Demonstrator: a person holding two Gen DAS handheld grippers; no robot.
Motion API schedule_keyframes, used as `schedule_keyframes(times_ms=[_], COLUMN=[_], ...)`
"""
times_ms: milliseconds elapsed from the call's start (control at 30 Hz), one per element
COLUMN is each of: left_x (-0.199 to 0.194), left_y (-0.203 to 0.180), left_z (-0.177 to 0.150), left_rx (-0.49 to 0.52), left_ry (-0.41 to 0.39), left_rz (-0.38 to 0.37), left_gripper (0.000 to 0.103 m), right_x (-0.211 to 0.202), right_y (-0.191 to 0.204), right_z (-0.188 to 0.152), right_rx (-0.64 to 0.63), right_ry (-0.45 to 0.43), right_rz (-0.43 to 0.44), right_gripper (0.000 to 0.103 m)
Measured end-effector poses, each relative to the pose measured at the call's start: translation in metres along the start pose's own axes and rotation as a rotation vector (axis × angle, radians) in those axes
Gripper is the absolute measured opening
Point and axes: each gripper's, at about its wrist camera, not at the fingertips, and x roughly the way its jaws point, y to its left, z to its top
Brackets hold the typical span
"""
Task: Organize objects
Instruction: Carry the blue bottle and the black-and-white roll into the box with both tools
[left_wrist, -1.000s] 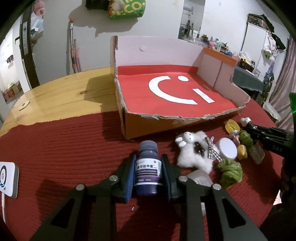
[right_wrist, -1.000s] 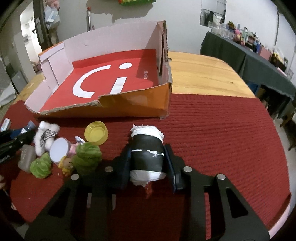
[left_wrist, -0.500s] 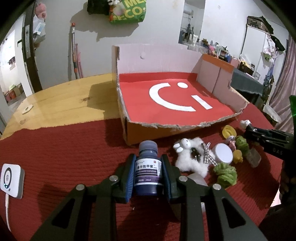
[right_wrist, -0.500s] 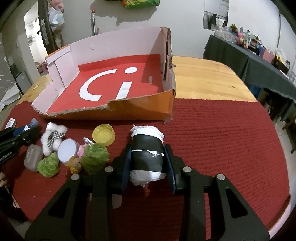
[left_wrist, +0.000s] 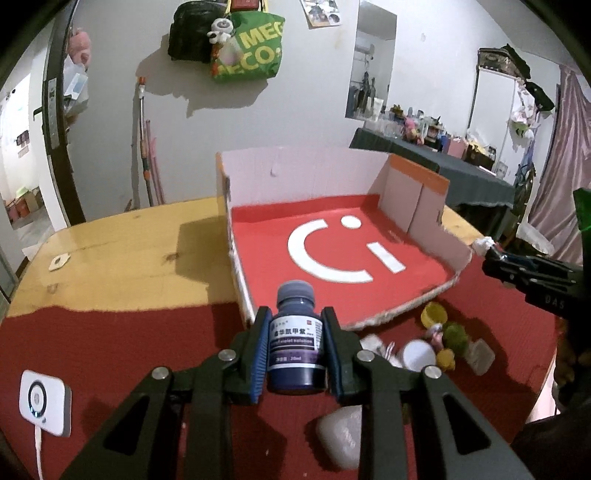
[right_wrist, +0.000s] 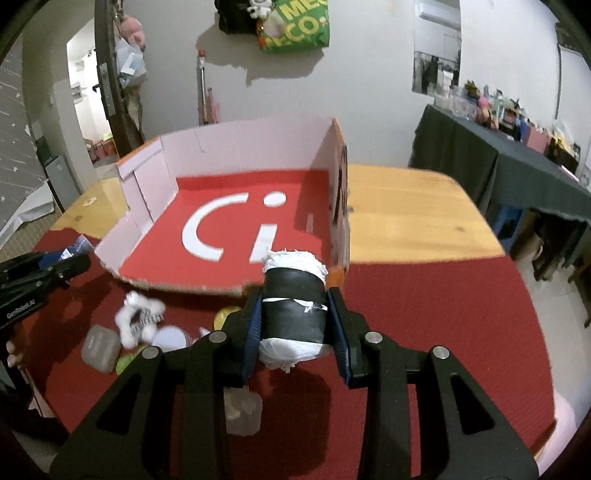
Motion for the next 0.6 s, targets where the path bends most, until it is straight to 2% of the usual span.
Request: schedule_keyframes(times_ms=[267,367,600], left_x=[0.025,0.037,0.072], left_y=[-0.005,-0.007,-0.011], left_z=[0.029,0.036,0.047], left_rx=[0.029,0.060,0.126], left_ry=[0.032,0.053,0.158], left_rz=[-0.040,-0.029,-0.035], left_gripper=[0.028,0.028,0.028], right_x=[0.015,0.032,0.075], right_y=[0.001,0.004,0.010], right_z=[0.036,0.048,0.060], right_rx=[-0.060,-0.101,-0.182], right_ry=[-0.007,0.032,0.156], right_rz=[0.018,0.023,0.049], right_gripper=[0.032,0.032,0.032])
